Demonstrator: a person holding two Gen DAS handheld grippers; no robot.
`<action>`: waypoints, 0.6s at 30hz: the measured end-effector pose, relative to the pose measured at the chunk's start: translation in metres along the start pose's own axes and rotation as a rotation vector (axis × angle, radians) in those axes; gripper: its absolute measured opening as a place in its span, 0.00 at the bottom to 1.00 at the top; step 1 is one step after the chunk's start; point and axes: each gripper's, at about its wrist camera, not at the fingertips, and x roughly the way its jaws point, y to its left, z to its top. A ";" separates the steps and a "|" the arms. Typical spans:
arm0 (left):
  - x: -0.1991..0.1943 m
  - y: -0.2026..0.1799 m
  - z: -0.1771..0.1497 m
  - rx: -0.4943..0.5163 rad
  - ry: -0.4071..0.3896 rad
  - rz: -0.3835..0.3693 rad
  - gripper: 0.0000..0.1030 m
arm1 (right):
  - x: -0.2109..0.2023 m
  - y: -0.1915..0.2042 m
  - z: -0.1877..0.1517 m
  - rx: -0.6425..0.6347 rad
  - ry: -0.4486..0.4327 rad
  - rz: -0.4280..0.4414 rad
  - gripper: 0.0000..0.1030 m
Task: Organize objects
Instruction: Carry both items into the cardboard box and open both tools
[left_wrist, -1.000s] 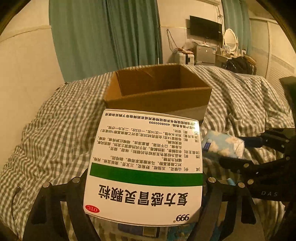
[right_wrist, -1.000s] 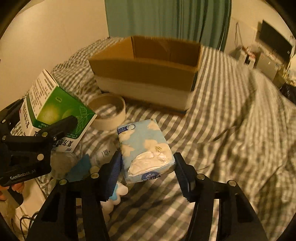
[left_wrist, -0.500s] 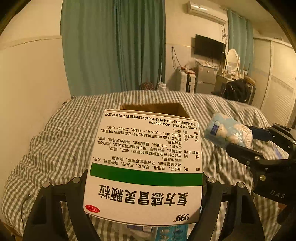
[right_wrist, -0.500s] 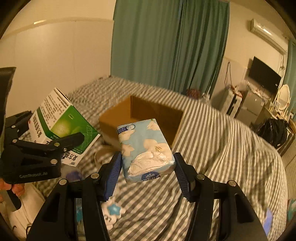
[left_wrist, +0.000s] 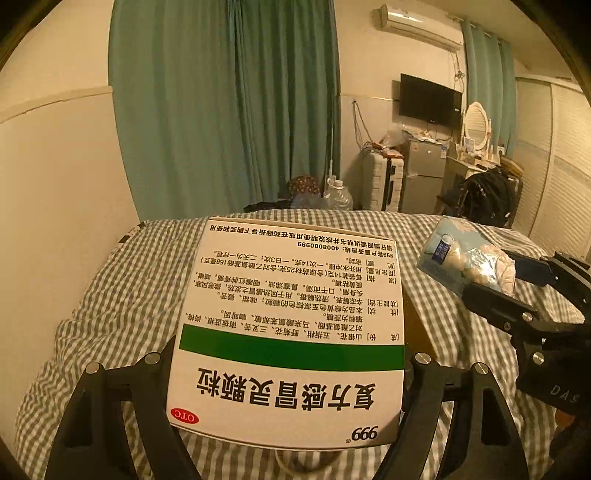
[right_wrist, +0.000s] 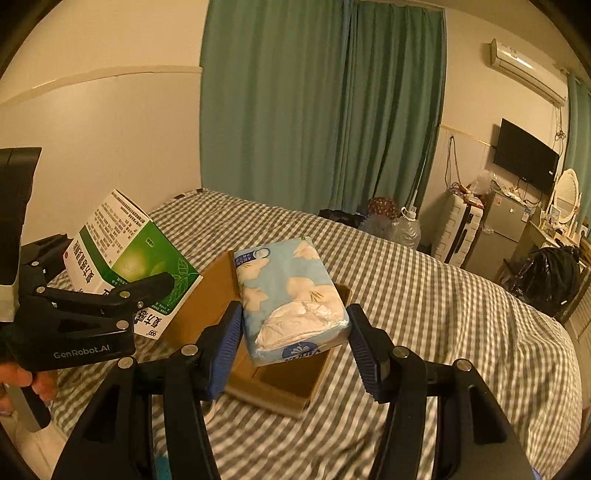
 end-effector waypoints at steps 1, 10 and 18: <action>0.011 0.001 0.003 -0.002 0.004 0.004 0.79 | 0.011 -0.002 0.001 0.004 0.010 0.001 0.54; 0.093 -0.003 -0.002 0.030 0.080 0.018 0.79 | 0.105 -0.019 -0.006 0.051 0.125 0.019 0.54; 0.108 -0.018 -0.006 0.123 0.038 0.035 0.80 | 0.123 -0.014 -0.015 0.045 0.139 0.019 0.56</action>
